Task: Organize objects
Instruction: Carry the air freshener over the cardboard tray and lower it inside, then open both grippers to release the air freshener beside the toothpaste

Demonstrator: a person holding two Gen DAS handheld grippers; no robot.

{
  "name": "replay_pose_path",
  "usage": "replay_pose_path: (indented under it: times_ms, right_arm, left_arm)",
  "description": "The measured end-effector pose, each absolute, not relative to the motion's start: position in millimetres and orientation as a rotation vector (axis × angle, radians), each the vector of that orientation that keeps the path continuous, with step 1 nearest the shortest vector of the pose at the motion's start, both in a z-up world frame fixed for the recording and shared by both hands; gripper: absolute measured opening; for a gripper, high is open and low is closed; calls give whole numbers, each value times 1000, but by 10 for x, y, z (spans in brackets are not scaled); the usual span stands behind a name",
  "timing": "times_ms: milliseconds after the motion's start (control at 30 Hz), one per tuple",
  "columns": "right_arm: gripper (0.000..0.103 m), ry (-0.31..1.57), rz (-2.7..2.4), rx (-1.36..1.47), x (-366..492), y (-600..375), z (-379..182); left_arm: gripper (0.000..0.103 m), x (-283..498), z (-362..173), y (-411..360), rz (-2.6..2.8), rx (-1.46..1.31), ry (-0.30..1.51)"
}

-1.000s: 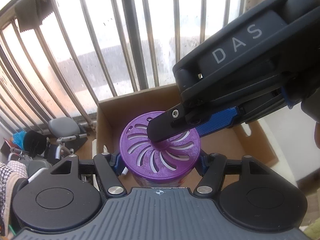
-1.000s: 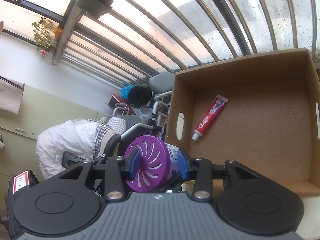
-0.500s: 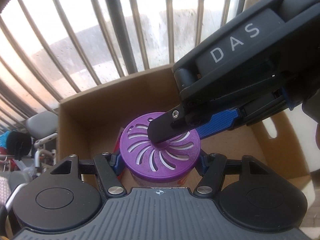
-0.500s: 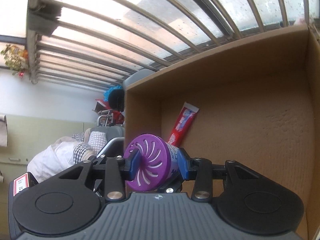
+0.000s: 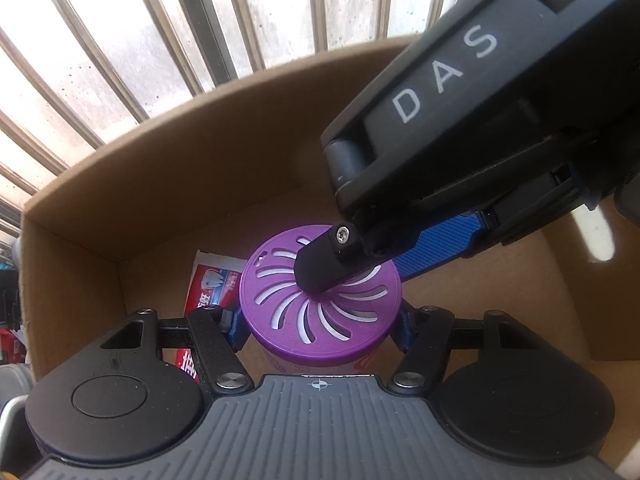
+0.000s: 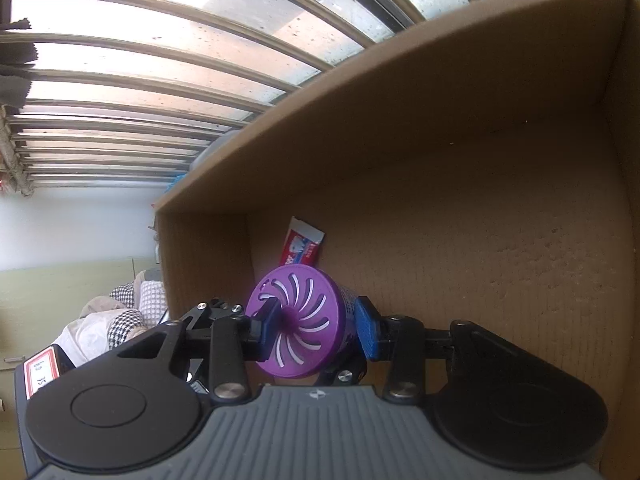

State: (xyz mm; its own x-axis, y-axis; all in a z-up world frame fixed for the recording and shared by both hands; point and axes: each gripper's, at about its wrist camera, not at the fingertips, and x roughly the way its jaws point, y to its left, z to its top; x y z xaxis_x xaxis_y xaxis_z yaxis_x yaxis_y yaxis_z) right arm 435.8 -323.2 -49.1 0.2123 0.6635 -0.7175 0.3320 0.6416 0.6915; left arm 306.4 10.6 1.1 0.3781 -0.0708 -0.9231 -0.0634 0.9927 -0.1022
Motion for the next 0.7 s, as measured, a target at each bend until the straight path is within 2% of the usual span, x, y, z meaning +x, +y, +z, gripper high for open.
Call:
replay_pose_path:
  times_ms: [700]
  right_arm:
    - [44,1449,258,900,4391,-3156,-758]
  left_arm:
    - [67,2752,-393,349,-17,-122,1216]
